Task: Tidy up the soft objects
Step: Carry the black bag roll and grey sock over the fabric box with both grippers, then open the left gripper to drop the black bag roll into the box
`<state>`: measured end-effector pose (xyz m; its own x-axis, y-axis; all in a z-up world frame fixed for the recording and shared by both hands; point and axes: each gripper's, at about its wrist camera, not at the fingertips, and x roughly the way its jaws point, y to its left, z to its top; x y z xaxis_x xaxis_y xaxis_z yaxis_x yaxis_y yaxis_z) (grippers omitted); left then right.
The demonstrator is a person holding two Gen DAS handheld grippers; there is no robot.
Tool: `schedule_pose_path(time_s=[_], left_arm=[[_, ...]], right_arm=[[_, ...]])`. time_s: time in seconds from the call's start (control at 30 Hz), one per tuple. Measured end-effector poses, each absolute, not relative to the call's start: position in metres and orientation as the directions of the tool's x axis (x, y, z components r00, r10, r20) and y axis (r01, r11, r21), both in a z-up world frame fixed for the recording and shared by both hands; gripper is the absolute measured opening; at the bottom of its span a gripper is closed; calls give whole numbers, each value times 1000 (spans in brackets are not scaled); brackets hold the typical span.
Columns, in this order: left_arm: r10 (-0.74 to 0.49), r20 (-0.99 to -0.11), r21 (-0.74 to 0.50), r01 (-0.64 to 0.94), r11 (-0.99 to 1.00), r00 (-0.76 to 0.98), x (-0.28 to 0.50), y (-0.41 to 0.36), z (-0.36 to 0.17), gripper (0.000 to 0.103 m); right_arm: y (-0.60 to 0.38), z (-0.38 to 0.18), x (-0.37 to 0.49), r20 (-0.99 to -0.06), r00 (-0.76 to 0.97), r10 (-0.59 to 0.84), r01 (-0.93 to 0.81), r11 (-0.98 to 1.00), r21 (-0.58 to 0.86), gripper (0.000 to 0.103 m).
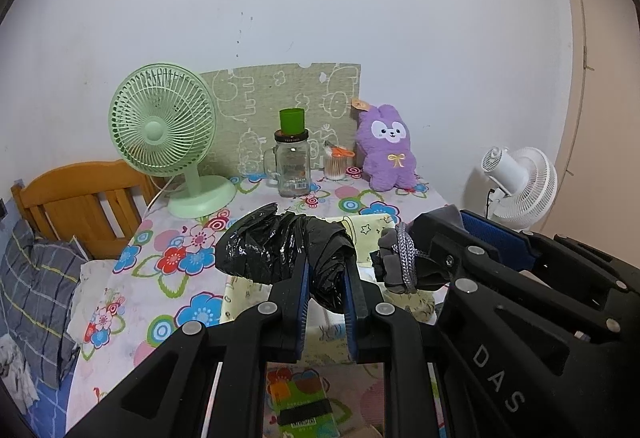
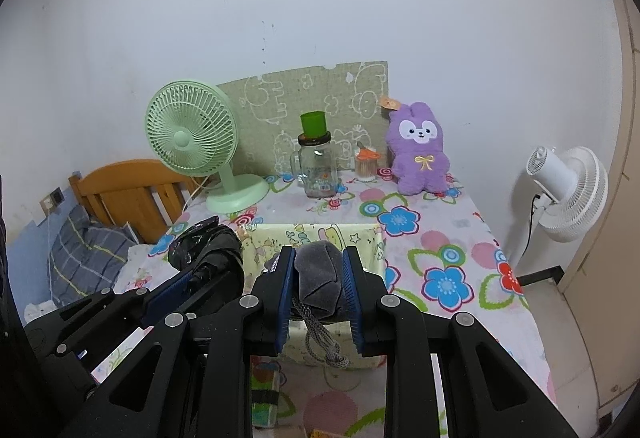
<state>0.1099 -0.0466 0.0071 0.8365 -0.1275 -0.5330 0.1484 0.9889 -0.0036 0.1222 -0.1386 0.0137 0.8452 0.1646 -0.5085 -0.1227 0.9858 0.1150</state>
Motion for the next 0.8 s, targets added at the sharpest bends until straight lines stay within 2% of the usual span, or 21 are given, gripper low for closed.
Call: schedule_pose_path(time_s=[0.8], left_arm=[[-150,-603,-59,145,988,783,186,-37,-27,16]], right_arm=[[-133,-16,201,-563,805,184,-134,983,129,27]])
